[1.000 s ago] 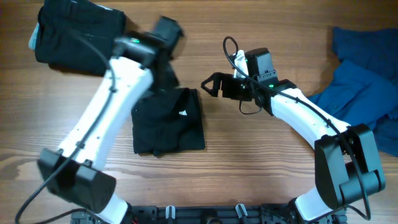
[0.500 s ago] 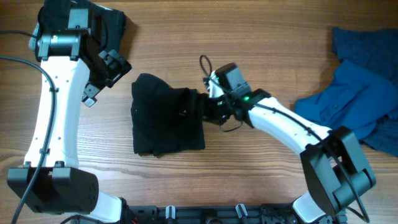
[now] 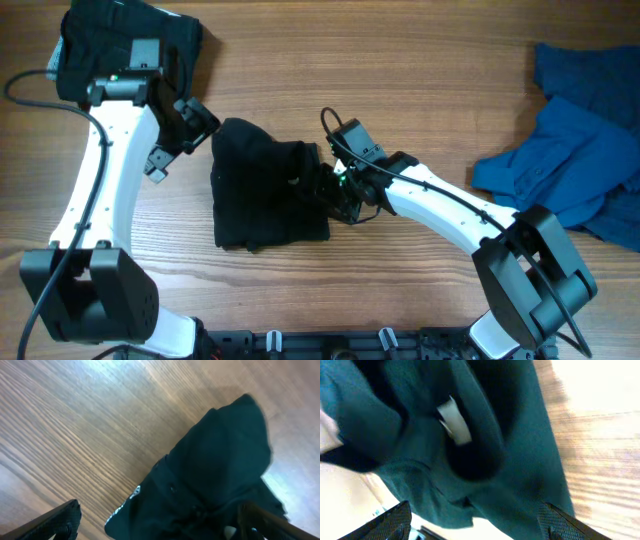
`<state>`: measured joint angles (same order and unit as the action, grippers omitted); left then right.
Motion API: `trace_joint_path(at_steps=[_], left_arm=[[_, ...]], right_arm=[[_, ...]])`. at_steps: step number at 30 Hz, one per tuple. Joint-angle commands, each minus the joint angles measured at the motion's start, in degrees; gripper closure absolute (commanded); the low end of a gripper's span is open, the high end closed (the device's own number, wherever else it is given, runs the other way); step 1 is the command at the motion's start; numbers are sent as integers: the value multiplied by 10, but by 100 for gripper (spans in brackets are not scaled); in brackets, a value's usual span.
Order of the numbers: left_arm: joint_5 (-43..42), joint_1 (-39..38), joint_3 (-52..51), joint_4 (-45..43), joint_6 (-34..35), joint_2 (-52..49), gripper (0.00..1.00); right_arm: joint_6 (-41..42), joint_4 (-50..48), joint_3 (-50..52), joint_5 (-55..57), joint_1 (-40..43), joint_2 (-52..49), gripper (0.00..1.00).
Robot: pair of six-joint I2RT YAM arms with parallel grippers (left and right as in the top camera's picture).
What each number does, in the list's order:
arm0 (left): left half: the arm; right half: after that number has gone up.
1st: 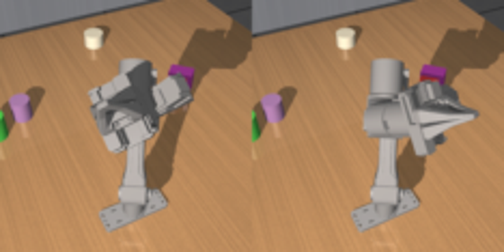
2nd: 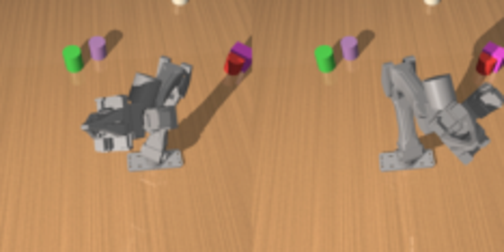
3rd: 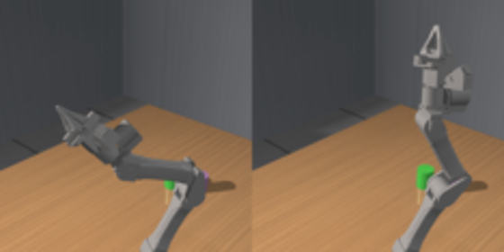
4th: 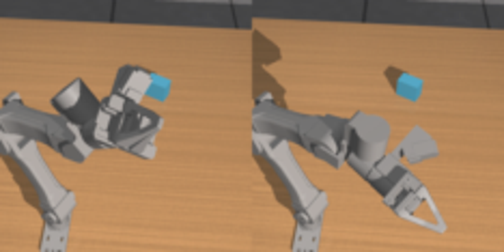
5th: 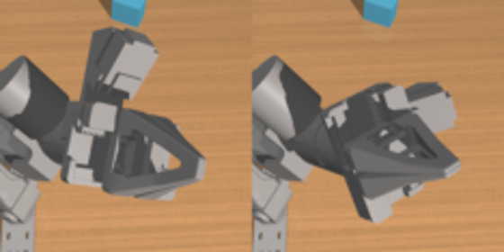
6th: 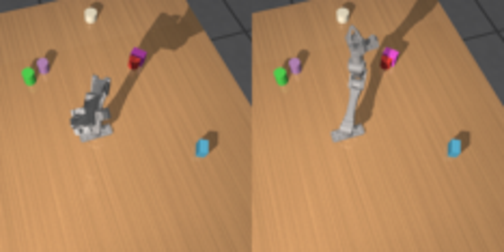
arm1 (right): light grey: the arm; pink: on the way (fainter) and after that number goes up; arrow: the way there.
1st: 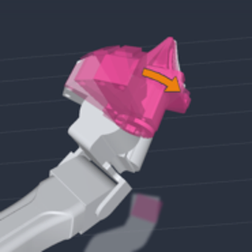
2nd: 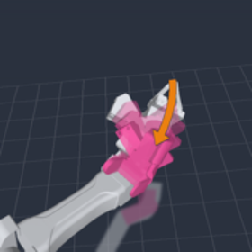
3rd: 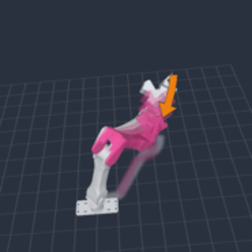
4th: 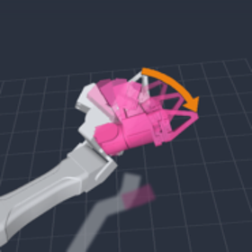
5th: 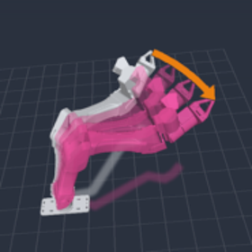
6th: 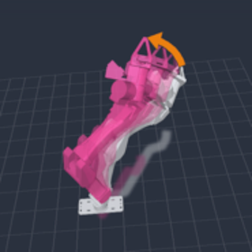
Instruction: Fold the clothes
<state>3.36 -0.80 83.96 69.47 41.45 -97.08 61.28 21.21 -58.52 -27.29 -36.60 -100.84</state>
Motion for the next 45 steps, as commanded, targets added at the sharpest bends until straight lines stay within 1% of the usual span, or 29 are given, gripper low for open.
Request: trace_joint_path(at_steps=[1, 6, 11, 15, 17, 20, 24, 28, 30, 32, 33, 34, 35, 36, 37, 45], left_arm=[[-30, -1, -49, -33, -8, -5, 0], [-36, -5, -78, -51, -8, -5, 0], [-37, -5, -80, -50, -14, -5, 0], [-38, -5, -80, -50, -14, -5, 0], [-38, -5, -80, -51, -15, -5, 0], [-38, -5, -80, -55, -19, -5, 0], [-38, -5, -80, -57, -19, -5, 0], [-38, -5, -80, -57, -19, -5, 0], [-38, -5, -80, -57, -19, -5, 0], [-38, -5, -80, -57, -21, -5, 0], [-38, -5, -80, -57, -21, -5, 0], [-38, -5, -80, -57, -21, -5, 0], [-38, -5, -80, -57, -21, -5, 0], [-38, -5, -80, -56, -21, -5, 0], [-38, -5, -80, -56, -22, -5, 0], [-38, -5, -80, -57, -23, -5, 0]], right_arm=[[46, -26, 0, 19, 1, -10, 19], [73, -60, 0, 21, 1, -10, 23], [96, -29, 0, 64, 1, -13, 24], [99, -39, 0, 65, 7, -31, 29], [99, -48, 0, 48, 16, -48, 34], [93, -56, 0, 33, 21, -59, 37], [95, -56, 0, 35, 21, -60, 46], [99, -61, 0, 37, 21, -60, 57], [99, -63, 0, 37, 21, -60, 65], [99, -62, 0, 35, 21, -60, 71], [99, -62, 0, 33, 21, -60, 76], [99, -62, 0, 33, 21, -60, 78], [99, -62, 0, 29, 21, -60, 85], [97, -62, 0, 26, 21, -60, 94], [96, -62, 0, 24, 21, -60, 96], [79, -40, -5, 18, 21, -50, 96]])
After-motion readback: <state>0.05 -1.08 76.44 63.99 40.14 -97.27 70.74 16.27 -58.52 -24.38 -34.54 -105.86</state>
